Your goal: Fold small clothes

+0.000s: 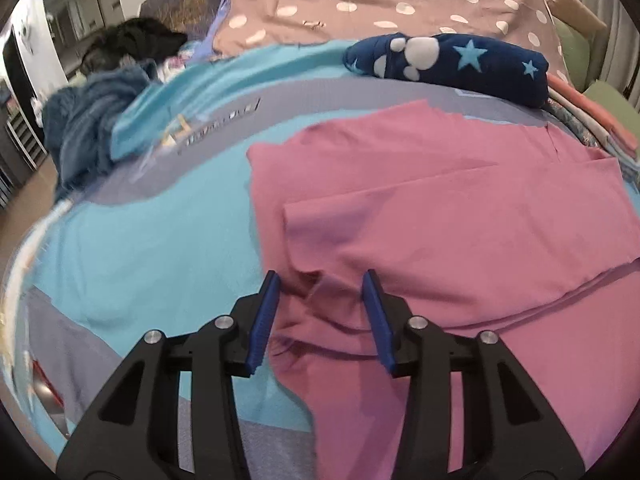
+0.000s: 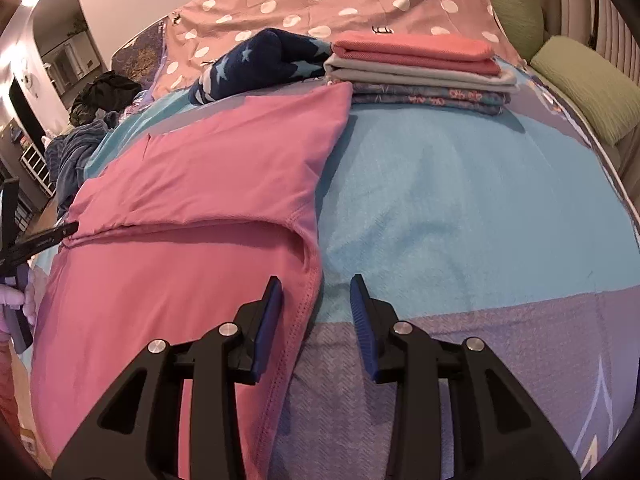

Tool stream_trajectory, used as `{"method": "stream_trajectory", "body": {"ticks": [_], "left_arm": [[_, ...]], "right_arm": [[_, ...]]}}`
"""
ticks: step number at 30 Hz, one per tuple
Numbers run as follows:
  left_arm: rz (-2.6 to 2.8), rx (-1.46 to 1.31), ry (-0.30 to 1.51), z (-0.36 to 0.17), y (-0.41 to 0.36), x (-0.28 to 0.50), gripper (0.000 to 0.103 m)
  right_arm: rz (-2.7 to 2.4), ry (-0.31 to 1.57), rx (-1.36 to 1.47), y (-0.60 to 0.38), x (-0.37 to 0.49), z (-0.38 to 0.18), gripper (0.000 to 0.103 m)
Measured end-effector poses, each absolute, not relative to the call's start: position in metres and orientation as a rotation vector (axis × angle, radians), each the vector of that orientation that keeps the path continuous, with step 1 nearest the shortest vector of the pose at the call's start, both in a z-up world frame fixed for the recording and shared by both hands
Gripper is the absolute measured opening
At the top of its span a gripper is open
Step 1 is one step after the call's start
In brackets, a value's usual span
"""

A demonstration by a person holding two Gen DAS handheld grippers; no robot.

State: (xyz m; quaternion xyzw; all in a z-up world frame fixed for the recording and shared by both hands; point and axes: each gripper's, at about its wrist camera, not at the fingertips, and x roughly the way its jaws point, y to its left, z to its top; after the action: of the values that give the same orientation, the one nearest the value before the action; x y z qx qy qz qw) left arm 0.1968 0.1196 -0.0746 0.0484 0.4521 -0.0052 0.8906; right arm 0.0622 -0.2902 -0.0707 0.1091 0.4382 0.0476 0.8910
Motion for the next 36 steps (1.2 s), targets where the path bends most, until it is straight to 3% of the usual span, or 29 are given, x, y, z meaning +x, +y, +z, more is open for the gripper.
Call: {"method": "stream_trajectory", "body": {"ticks": [5, 10, 12, 13, 19, 22, 24, 30, 31, 33, 36], "left_arm": [[-0.173, 0.036, 0.823, -0.025, 0.069, 0.190, 0.040], [-0.460, -0.013, 0.834, -0.002, -0.026, 0.210, 0.039], [-0.555, -0.007, 0.857, -0.006, -0.070, 0.219, 0.019], [-0.603, -0.006, 0.883, -0.010, -0.095, 0.227, 0.017], [-0.681, 0.091, 1.013, -0.056, -0.210, 0.261, 0.014], [-0.663, 0.119, 1.073, -0.084, -0.234, 0.274, 0.014], [-0.680, 0.105, 1.019, -0.089, -0.241, 0.273, 0.013], [-0.685, 0.063, 1.011, -0.077, -0.226, 0.269, 0.017], [-0.673, 0.059, 0.997, -0.069, -0.217, 0.263, 0.021], [-0.661, 0.044, 0.956, -0.052, -0.195, 0.251, 0.038], [-0.591, 0.032, 0.900, -0.033, -0.137, 0.226, 0.046]], "right_arm": [[0.106, 0.895, 0.239, -0.296, 0.068, -0.069, 0.037], [0.130, 0.882, 0.307, -0.303, 0.072, -0.078, 0.038], [0.152, 0.864, 0.343, -0.308, 0.070, -0.082, 0.039], [0.161, 0.860, 0.357, -0.309, 0.069, -0.082, 0.041], [0.205, 0.839, 0.432, -0.318, 0.067, -0.085, 0.045], [0.234, 0.829, 0.480, -0.322, 0.067, -0.086, 0.045], [0.244, 0.828, 0.503, -0.325, 0.067, -0.087, 0.045], [0.253, 0.819, 0.516, -0.326, 0.067, -0.086, 0.046], [0.254, 0.818, 0.520, -0.327, 0.066, -0.087, 0.046], [0.256, 0.816, 0.525, -0.328, 0.066, -0.087, 0.046], [0.257, 0.814, 0.527, -0.329, 0.065, -0.087, 0.046]]}}
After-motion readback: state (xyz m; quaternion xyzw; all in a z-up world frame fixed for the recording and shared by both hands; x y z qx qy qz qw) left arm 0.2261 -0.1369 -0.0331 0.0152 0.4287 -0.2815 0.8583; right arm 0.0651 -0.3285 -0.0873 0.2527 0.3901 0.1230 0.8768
